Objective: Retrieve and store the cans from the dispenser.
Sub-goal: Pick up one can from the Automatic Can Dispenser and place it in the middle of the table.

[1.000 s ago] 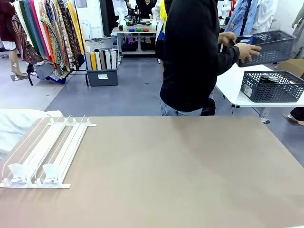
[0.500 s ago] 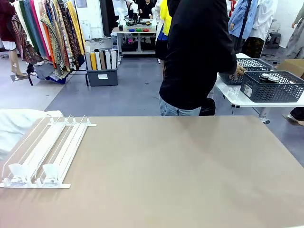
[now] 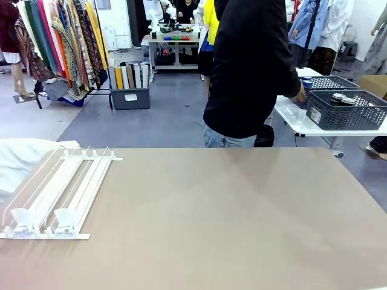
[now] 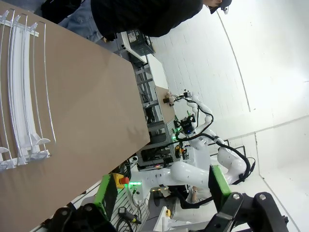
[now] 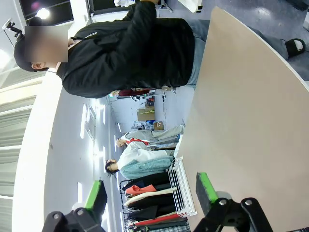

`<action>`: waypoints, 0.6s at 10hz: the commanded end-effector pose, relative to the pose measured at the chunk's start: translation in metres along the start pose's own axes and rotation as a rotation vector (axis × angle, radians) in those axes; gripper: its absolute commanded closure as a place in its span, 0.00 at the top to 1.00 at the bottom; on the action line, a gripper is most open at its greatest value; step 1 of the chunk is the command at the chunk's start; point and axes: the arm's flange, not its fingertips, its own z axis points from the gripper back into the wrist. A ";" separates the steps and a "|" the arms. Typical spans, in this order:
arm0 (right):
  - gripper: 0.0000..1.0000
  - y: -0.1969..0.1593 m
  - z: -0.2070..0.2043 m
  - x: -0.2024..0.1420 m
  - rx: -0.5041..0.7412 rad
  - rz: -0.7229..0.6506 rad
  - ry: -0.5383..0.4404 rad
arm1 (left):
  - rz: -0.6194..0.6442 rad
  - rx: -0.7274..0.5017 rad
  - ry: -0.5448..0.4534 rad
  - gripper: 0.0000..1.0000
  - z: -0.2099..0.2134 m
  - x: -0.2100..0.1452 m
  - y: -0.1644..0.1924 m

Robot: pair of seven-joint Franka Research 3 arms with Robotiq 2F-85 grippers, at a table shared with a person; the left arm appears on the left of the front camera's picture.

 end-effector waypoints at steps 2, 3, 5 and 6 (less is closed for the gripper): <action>1.00 0.004 0.001 -0.002 0.002 -0.002 0.005 | -0.006 -0.018 -0.011 1.00 -0.001 0.001 -0.001; 1.00 0.004 0.001 -0.002 0.002 -0.002 0.005 | -0.006 -0.018 -0.011 1.00 -0.001 0.001 -0.001; 1.00 0.004 0.001 -0.002 0.002 -0.002 0.005 | -0.006 -0.018 -0.011 1.00 -0.001 0.001 -0.001; 1.00 0.004 0.001 -0.002 0.002 -0.002 0.005 | -0.006 -0.018 -0.011 1.00 -0.001 0.001 -0.001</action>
